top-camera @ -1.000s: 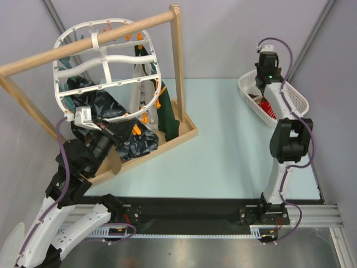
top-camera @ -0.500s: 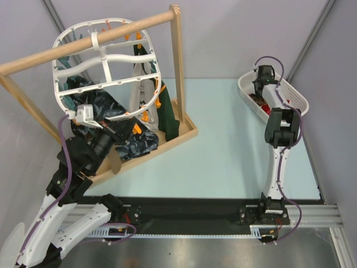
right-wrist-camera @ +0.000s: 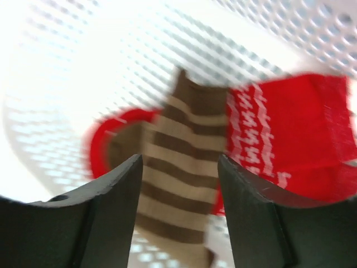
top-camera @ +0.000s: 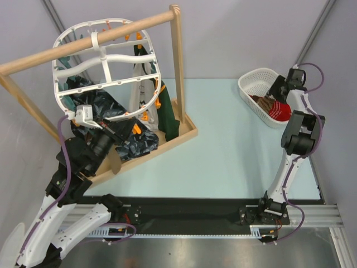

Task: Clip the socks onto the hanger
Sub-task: Pick up the sock from the bin.

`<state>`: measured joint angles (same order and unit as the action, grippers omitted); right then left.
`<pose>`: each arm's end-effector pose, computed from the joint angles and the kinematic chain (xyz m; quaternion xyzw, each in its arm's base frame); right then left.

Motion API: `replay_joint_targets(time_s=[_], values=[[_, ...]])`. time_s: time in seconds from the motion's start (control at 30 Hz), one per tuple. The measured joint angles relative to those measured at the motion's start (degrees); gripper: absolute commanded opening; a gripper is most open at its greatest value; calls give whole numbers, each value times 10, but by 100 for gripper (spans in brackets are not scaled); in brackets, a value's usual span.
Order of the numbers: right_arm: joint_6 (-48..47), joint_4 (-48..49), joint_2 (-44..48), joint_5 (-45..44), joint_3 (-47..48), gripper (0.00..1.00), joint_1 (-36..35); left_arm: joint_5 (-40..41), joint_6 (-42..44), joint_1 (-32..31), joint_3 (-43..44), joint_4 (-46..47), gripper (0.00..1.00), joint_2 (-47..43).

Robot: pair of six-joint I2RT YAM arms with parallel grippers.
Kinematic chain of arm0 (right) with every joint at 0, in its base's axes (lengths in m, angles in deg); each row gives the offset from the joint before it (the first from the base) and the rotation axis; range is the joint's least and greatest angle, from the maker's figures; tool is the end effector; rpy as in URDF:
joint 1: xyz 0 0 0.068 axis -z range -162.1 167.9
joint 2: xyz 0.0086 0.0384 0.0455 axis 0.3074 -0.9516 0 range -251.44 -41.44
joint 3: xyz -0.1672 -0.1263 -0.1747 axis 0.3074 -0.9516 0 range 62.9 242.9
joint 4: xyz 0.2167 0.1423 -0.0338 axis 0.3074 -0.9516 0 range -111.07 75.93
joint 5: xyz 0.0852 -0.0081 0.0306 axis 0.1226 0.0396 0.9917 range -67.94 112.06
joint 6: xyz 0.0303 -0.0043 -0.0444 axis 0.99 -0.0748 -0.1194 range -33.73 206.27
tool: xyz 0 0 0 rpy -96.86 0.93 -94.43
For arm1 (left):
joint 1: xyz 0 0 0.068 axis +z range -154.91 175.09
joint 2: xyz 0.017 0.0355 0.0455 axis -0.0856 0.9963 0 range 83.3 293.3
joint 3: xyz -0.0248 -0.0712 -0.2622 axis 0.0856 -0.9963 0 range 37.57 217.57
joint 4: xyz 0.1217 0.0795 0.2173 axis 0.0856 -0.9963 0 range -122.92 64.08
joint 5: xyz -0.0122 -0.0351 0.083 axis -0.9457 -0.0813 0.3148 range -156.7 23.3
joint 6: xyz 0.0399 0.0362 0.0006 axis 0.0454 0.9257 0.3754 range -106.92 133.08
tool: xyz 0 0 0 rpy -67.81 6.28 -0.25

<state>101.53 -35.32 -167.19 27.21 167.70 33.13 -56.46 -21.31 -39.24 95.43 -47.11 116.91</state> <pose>0.4886 -0.1297 0.2226 0.2226 0.8860 0.0412 0.4046 0.0925 -0.0555 0.4208 -0.0651 0.6852 -0.3572 0.6314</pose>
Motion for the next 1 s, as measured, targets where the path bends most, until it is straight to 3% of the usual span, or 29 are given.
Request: replay_joint_targets(time_s=[0.07, 0.17, 0.33, 0.6, 0.77, 1.0], values=[[43, 27, 7, 23, 0, 54, 4, 0, 0, 0, 0, -1, 0, -1], [108, 87, 18, 57, -31, 43, 15, 0, 0, 0, 0, -2, 0, -2], [178, 110, 13, 68, -62, 38, 42, 0, 0, 0, 0, -3, 0, -2], [204, 126, -38, 67, -35, 39, 56, 0, 0, 0, 0, -3, 0, -2], [211, 123, -65, 67, -28, 45, 55, 0, 0, 0, 0, -3, 0, -2], [213, 120, -103, 69, 3, 42, 55, 0, 0, 0, 0, -4, 0, -2]])
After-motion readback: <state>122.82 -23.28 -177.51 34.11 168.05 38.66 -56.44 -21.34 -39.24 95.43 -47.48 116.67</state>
